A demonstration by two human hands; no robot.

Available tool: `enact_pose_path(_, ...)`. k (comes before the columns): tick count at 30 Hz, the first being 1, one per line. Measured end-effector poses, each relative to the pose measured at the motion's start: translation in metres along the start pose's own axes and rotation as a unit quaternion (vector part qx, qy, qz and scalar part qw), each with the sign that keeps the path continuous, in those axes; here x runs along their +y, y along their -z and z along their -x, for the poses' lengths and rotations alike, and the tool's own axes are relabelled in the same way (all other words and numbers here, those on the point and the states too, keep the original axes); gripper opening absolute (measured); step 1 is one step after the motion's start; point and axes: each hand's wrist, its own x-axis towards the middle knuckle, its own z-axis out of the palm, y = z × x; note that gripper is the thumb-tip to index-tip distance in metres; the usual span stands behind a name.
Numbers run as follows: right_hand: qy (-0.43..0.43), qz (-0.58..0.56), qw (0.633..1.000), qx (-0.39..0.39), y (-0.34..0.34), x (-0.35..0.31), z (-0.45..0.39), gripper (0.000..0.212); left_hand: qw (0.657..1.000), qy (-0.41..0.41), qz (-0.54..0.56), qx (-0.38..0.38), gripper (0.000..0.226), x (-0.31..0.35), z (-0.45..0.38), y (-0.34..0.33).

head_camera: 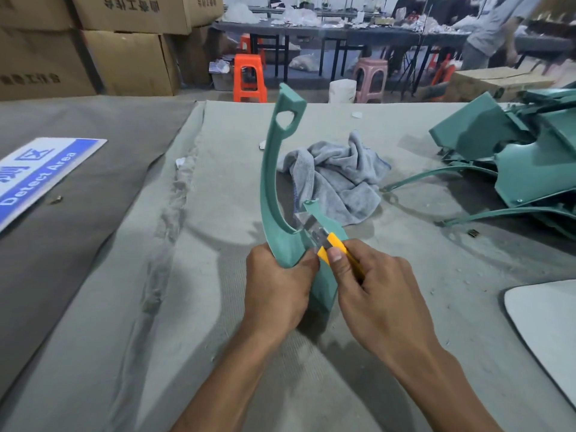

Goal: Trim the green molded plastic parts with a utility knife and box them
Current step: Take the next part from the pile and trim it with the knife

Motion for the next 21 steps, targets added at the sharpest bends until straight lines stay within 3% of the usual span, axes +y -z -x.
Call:
enact_pose_path(3,0.023,0.001,1.0,-0.009,0.0,-0.003,0.001,0.045,1.0,-0.004,0.005,-0.003,0.016,0.001,0.001,0.0)
enact_pose_path(11,0.032,0.044,0.998,0.008,0.001,0.003,-0.002,0.046,1.0,-0.008,-0.023,0.015,0.012,0.0,-0.001,-0.001)
enact_pose_path(14,0.036,0.049,0.995,0.082,-0.001,0.009,-0.003,0.038,1.0,0.003,-0.022,0.02,0.013,0.001,-0.002,-0.001)
enact_pose_path(17,0.072,0.001,0.98,0.183,0.004,0.012,-0.007,0.027,0.998,0.056,0.007,-0.041,0.006,0.004,-0.003,0.003)
enact_pose_path(21,0.087,-0.05,0.964,0.245,0.019,0.033,-0.019,0.025,0.966,0.146,0.043,-0.208,0.025,0.015,-0.006,0.019)
